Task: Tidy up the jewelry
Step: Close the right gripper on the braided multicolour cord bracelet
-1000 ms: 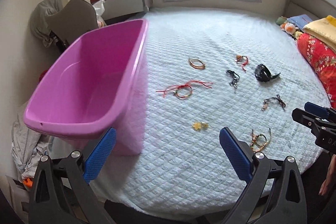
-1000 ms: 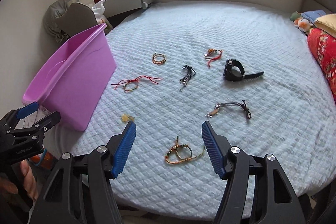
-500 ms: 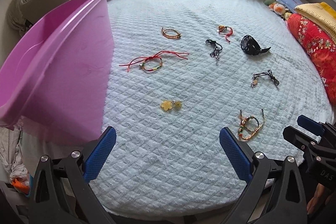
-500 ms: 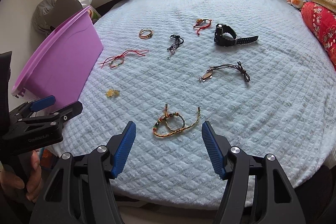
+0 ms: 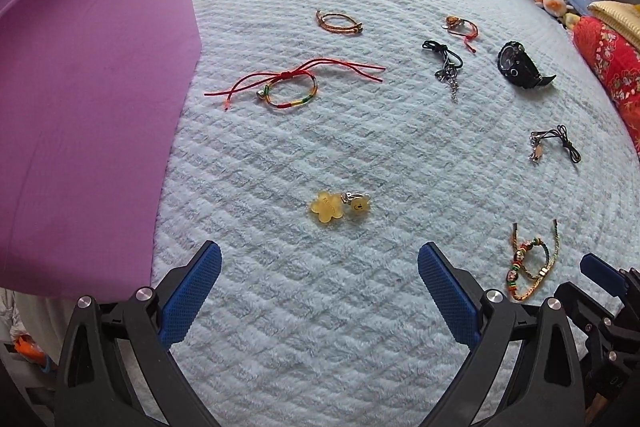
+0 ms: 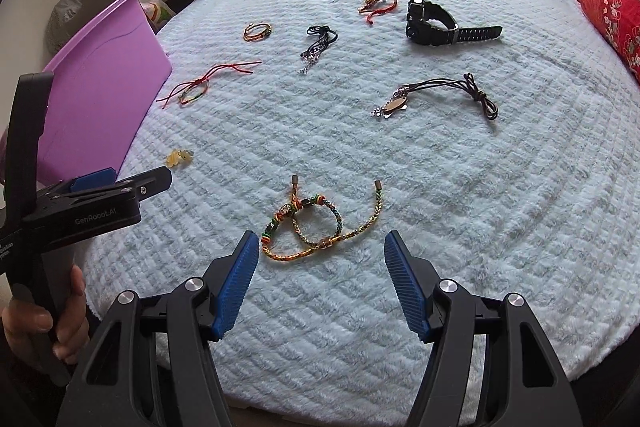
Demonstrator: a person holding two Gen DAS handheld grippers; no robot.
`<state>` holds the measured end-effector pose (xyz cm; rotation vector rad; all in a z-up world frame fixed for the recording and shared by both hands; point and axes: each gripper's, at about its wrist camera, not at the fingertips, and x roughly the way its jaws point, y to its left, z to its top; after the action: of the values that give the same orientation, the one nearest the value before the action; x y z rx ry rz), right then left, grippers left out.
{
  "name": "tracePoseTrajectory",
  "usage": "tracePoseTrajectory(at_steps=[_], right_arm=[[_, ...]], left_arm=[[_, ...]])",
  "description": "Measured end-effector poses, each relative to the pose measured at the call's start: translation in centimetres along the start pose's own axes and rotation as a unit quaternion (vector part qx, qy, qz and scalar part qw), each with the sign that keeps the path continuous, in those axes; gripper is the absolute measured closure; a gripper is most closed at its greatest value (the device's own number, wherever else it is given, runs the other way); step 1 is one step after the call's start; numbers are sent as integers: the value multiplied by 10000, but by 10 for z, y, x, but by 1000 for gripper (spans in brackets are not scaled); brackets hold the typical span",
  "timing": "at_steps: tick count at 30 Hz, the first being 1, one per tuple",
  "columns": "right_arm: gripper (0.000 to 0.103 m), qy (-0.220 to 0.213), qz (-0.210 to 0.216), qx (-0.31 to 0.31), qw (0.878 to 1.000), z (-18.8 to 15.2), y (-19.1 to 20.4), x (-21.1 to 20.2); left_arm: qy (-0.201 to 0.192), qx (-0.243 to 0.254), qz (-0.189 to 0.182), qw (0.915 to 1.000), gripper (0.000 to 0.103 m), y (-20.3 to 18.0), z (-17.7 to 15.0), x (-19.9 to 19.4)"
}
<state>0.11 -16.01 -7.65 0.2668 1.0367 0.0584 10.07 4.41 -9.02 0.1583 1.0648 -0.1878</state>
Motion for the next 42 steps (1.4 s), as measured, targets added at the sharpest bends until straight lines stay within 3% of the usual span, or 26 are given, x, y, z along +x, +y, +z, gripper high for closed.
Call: tracePoseTrajectory(at_steps=[18, 29, 35, 42], right_arm=[[40, 295, -220, -6, 9993, 3, 8, 30], [39, 208, -330, -3, 9992, 7, 9, 41], [35, 159, -552, -293, 9979, 6, 21, 46], [35, 236, -164, 26, 9996, 8, 9, 39]], left_arm=[[188, -6, -210, 9996, 6, 8, 16, 44], [-77, 230, -134, 9996, 6, 0, 16, 53], [-289, 250, -180, 9991, 5, 2, 13, 53], [-284, 245, -167, 9992, 5, 2, 13, 53]])
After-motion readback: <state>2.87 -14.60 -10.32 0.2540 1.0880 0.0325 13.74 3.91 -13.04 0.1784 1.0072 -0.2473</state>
